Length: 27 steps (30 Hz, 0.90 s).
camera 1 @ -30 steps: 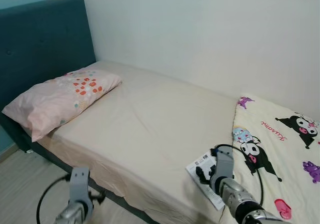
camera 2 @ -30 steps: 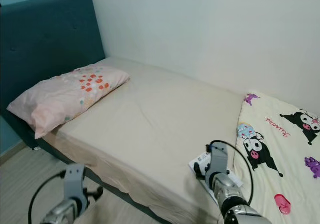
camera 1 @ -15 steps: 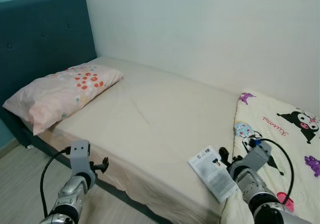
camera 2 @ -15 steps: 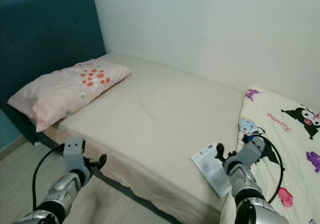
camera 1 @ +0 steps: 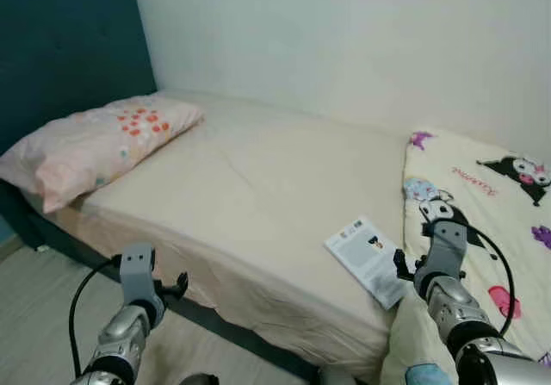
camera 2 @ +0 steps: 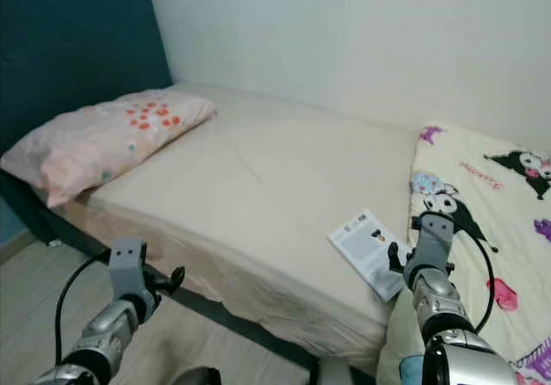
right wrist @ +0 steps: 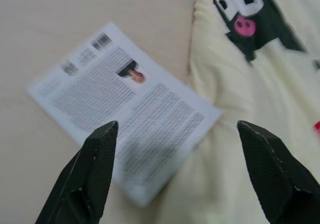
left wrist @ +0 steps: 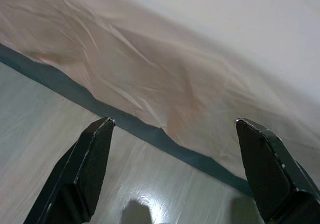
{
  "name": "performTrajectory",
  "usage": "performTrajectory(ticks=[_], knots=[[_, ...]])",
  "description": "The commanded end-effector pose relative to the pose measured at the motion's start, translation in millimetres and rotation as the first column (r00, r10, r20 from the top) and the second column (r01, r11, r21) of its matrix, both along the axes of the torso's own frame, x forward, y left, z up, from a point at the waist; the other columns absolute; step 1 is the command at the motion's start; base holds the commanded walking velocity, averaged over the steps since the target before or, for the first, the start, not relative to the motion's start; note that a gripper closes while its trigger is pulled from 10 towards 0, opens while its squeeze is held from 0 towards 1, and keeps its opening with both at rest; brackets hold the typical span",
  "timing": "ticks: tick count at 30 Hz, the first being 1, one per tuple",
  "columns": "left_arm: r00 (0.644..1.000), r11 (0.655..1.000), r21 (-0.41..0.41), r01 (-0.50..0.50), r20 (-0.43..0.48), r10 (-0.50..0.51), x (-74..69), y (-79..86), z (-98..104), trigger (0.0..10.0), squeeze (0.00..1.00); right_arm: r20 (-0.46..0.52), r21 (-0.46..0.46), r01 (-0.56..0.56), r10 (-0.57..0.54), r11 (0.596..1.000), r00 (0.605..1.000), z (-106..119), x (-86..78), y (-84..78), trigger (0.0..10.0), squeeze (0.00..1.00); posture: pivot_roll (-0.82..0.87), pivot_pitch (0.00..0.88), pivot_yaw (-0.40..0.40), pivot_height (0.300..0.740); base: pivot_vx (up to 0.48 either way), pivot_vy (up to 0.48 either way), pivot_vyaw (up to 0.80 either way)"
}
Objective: Clean up the room
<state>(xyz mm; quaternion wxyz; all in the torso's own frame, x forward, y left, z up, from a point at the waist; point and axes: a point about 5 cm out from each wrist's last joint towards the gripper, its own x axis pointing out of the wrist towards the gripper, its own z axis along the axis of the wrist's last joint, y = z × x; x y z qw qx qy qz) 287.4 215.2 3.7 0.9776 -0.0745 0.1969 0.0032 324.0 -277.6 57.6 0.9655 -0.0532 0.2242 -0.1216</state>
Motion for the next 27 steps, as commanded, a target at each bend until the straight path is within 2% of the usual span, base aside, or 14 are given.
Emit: performTrajectory(ticks=[1,3,4,5,8,9,11,12,17,19,20,21,23,27], knots=[[1.0,1.0,0.006,0.01,-0.004,-0.01,-3.2,1.3,-2.2,10.0,0.0,-0.009,-0.121,-0.086,0.086,0.989,0.996,10.3,8.3,3.2,10.0,0.0,-0.1,0.0,-0.038,0.565,0.0,0.0,0.0],[1.0,1.0,0.006,0.009,-0.006,-0.009,-4.4,2.3,-3.0,10.0,0.0,-0.028,-0.169,-0.129,0.126,0.977,0.992,12.2,10.5,5.4,10.0,0.0,-0.1,0.0,-0.038,0.56,0.0,0.0,0.0],[1.0,1.0,0.007,0.009,-0.006,-0.009,-6.2,4.3,-3.8,10.0,0.0,-0.074,-0.232,-0.203,0.191,0.951,0.979,10.7,11.8,11.4,10.0,0.0,-0.09,0.0,-0.037,0.555,0.0,0.0,0.0],[1.0,1.0,0.007,0.009,-0.006,-0.009,-6.2,4.3,-3.8,10.0,0.0,-0.074,-0.232,-0.203,0.191,0.951,0.979,10.7,11.8,11.4,10.0,0.0,-0.09,0.0,-0.037,0.555,0.0,0.0,0.0],[1.0,1.0,0.012,0.007,0.006,-0.007,-11.6,12.9,-4.3,10.0,0.0,-0.204,-0.298,-0.404,0.356,0.865,0.912,-3.3,9.1,32.6,10.0,0.0,-0.07,0.0,-0.035,0.54,0.0,0.0,0.0],[1.0,1.0,0.012,0.007,0.006,-0.007,-11.6,12.9,-4.3,10.0,0.0,-0.204,-0.298,-0.404,0.356,0.865,0.912,-3.3,9.1,32.6,10.0,0.0,-0.07,0.0,-0.035,0.54,0.0,0.0,0.0],[1.0,1.0,0.017,0.006,0.02,-0.006,-14.7,19.0,-3.5,10.0,0.0,-0.25,-0.282,-0.503,0.444,0.817,0.86,-11.7,6.2,46.6,10.0,0.0,-0.05,0.024,-0.03,0.53,0.0,0.0,0.0],[1.0,1.0,0.017,0.006,0.02,-0.006,-14.7,19.0,-3.5,10.0,0.0,-0.25,-0.282,-0.503,0.444,0.817,0.86,-11.7,6.2,46.6,10.0,0.0,-0.05,0.024,-0.03,0.53,0.0,0.0,0.0],[0.997,0.999,0.033,0.018,0.068,-0.02,-18.4,29.5,2.1,10.0,0.0,-0.347,-0.348,-0.645,0.546,0.68,0.763,-18.3,4.4,62.9,10.0,0.0,-0.03,0.084,-0.022,0.51,0.0,0.0,0.0],[0.997,0.999,0.034,0.021,0.075,-0.023,-18.6,30.2,2.9,10.0,0.0,-0.356,-0.356,-0.654,0.551,0.667,0.755,-18.2,4.8,63.8,10.0,0.0,-0.03,0.084,-0.022,0.51,0.0,0.0,0.0],[0.995,0.999,0.038,0.031,0.092,-0.034,-18.7,31.6,5.4,10.0,0.0,-0.428,-0.427,-0.674,0.522,0.603,0.738,-17.3,5.4,58.4,10.0,0.0,-0.02,0.109,-0.022,0.51,0.0,0.0,0.0],[0.995,0.999,0.038,0.031,0.092,-0.034,-18.7,31.6,5.4,10.0,0.0,-0.428,-0.427,-0.674,0.522,0.603,0.738,-17.3,5.4,58.4,10.0,0.0,-0.02,0.109,-0.022,0.51,0.0,0.0,0.0],[0.994,0.998,0.042,0.038,0.105,-0.042,-19.8,33.3,7.0,10.0,0.0,-0.476,-0.487,-0.676,0.48,0.554,0.737,-14.7,6.6,51.0,10.0,0.0,-0.01,0.126,-0.019,0.51,0.0,0.0,0.0],[0.991,0.998,0.048,0.047,0.12,-0.053,-22.7,36.3,8.8,10.0,0.0,-0.479,-0.58,-0.636,0.418,0.509,0.772,-3.3,13.5,41.9,10.0,0.0,0.0,0.151,-0.011,0.51,0.0,0.0,0.0]])
